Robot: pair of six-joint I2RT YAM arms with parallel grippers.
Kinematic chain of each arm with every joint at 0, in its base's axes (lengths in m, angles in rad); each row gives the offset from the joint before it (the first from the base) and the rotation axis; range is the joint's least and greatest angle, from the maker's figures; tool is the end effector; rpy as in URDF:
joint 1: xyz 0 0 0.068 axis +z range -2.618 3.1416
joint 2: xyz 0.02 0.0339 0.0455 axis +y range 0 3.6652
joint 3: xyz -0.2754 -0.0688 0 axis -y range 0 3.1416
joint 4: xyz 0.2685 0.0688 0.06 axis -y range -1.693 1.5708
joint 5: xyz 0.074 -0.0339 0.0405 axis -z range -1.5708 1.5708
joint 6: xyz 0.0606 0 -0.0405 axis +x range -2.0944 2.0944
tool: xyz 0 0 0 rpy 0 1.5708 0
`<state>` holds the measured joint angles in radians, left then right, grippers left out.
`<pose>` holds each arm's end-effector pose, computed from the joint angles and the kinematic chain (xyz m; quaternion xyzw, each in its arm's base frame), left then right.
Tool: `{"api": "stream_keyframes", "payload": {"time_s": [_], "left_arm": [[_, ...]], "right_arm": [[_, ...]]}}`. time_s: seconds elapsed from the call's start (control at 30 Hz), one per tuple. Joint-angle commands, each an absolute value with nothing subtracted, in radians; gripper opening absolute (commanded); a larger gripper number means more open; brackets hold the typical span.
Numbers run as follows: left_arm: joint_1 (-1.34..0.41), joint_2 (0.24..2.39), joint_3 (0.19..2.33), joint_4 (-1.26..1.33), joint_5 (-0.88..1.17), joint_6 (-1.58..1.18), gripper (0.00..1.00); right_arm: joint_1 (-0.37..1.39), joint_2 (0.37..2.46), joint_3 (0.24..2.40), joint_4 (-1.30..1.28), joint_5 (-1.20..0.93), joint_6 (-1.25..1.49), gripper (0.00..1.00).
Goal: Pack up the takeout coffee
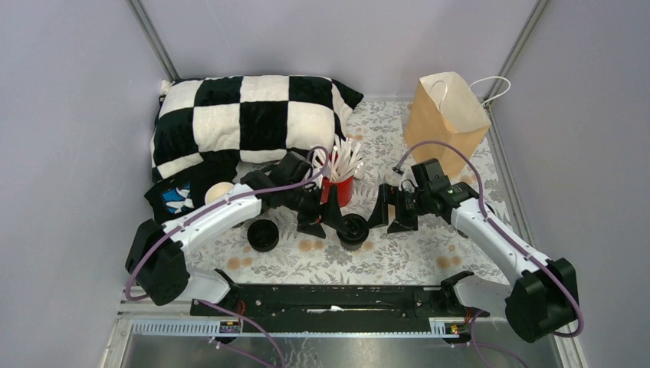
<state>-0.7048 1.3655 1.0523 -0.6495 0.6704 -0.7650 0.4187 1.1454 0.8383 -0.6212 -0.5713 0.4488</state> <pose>0.2096 -0.2277 0.2578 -0.0713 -0.9036 0.4224 0.0007 0.2199 0.1337 0.2403 -0.0753 0.9116 0.3699 0.1625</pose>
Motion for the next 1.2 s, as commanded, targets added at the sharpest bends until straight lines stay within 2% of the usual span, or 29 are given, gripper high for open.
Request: {"api": "stream_keyframes", "payload": {"time_s": [0.0,0.2,0.67,0.83,0.93,1.17], "left_arm": [[-0.714,1.375,0.988,-0.508,0.684,-0.78,0.82],[-0.715,1.385,0.898,-0.402,0.687,-0.814,0.71],[-0.695,1.366,0.853,-0.376,0.582,-0.847,0.46],[-0.689,1.365,0.852,-0.376,0.562,-0.85,0.42],[-0.683,1.366,0.851,-0.376,0.561,-0.851,0.41],[-0.682,1.367,0.866,-0.388,0.554,-0.843,0.41]], "right_arm": [[0.368,1.153,0.786,-0.382,-0.841,0.509,0.89],[0.368,1.197,0.742,-0.32,-0.879,0.525,0.82],[0.328,1.192,0.681,-0.335,-0.881,0.5,0.66],[0.328,1.215,0.683,-0.333,-0.89,0.482,0.66],[0.328,1.215,0.674,-0.318,-0.869,0.496,0.6],[0.325,1.219,0.66,-0.264,-0.856,0.547,0.55]]}}
